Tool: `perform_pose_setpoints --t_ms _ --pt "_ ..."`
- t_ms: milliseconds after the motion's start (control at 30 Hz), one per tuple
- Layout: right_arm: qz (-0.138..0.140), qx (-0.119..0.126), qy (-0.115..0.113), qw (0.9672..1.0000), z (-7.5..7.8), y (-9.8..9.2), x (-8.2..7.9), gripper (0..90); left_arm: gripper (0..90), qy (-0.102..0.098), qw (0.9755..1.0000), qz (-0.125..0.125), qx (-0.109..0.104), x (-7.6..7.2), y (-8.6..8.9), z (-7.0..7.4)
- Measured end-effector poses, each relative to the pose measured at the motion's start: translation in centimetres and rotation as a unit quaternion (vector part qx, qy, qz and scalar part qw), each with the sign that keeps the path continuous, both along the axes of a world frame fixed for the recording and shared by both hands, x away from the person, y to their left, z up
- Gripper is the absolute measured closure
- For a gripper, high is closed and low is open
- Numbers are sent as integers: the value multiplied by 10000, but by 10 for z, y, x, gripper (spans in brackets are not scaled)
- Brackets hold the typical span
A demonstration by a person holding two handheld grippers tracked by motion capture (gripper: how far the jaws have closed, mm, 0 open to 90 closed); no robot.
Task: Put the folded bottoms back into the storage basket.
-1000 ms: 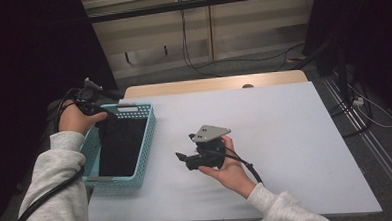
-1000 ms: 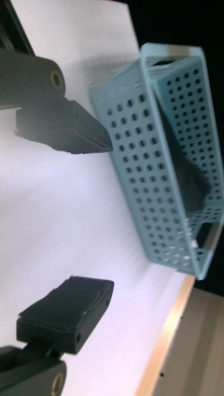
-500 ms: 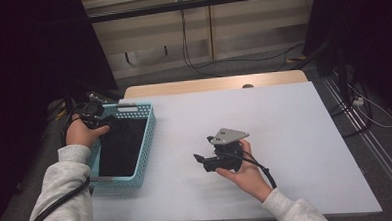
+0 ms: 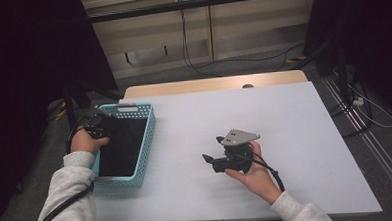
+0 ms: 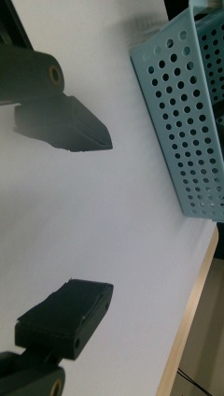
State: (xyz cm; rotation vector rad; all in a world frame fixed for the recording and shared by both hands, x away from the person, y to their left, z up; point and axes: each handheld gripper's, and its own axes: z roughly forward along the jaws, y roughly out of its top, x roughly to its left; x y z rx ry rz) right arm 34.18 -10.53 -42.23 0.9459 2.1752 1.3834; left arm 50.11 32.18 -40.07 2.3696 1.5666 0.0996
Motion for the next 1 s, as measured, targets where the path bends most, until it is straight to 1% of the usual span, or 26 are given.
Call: perform_pose_setpoints --t_ms 33,67,100,167,200,233,267,300,367,400,467,500,533,567,600,700,767,800,833,867,900,933,967,1000 --pt "-7 12 -15 10000 0 -1 0 246 898 88 10000 0 39 -1 1 -3" --pt "-15 16 -27 10000 1 -2 0 246 899 127 9999 3 55 -1 1 -6" --pt "-45 31 -16 10000 0 -3 -1 246 900 129 9999 12 56 -2 2 -9" --pt "-70 50 -2 10000 -1 -5 -1 246 900 111 9998 133 17 -3 3 -10" --pt "-68 5 -2 10000 -2 -6 -1 242 900 131 9998 94 114 -3 3 -9" --pt "-79 -15 20 10000 -2 -6 -1 238 900 161 9995 54 265 -3 3 -10" --pt "-88 1 22 10000 -3 -6 -1 239 900 179 9991 87 380 -4 4 -11" --pt "-90 13 11 10000 -3 -6 -1 241 900 195 9989 152 396 -4 6 -13" --pt "-87 31 -17 10000 -2 -6 -2 243 900 207 9991 222 305 -4 12 -13" --pt "-74 22 -34 10000 -1 -6 -2 243 900 190 9989 260 328 -4 15 -14" --pt "-77 26 -66 9999 0 -7 -2 245 900 178 9986 289 404 -4 18 -14" --pt "-95 31 -59 9999 0 -7 -2 245 900 228 9982 287 466 -4 21 -14" --pt "-112 34 -52 9999 0 -8 -2 245 900 221 9974 322 611 -5 22 -15" --pt "-119 46 -49 9999 0 -8 -2 245 900 256 9972 314 625 -5 26 -17" --pt "-122 42 -43 9999 0 -9 -2 245 900 251 9976 424 476 -6 31 -17" --pt "-165 41 -27 9999 -1 -12 0 245 900 196 9978 487 404 -6 35 -17" --pt "-187 34 -23 9998 -1 -13 0 245 900 175 9980 446 405 -6 34 -16" --pt "-180 27 -23 9998 -1 -13 0 245 893 154 9981 485 337 -6 33 -14" --pt "-185 20 -25 9998 -1 -13 0 245 882 105 9985 475 237 -6 31 -11" --pt "-187 21 -37 9998 -1 -13 0 245 870 21 9989 467 86 -6 29 -8" --pt "-183 13 -44 9998 0 -13 0 245 864 14 9987 498 -83 -6 26 -6" --pt "-183 15 -44 9998 0 -14 0 245 865 45 9991 408 -125 -6 22 -4" --pt "-189 40 -34 9998 -1 -15 1 245 864 53 9994 328 -117 -6 20 -4" --pt "-200 52 -10 9998 -1 -15 1 245 864 40 9995 270 -180 -6 15 -5"
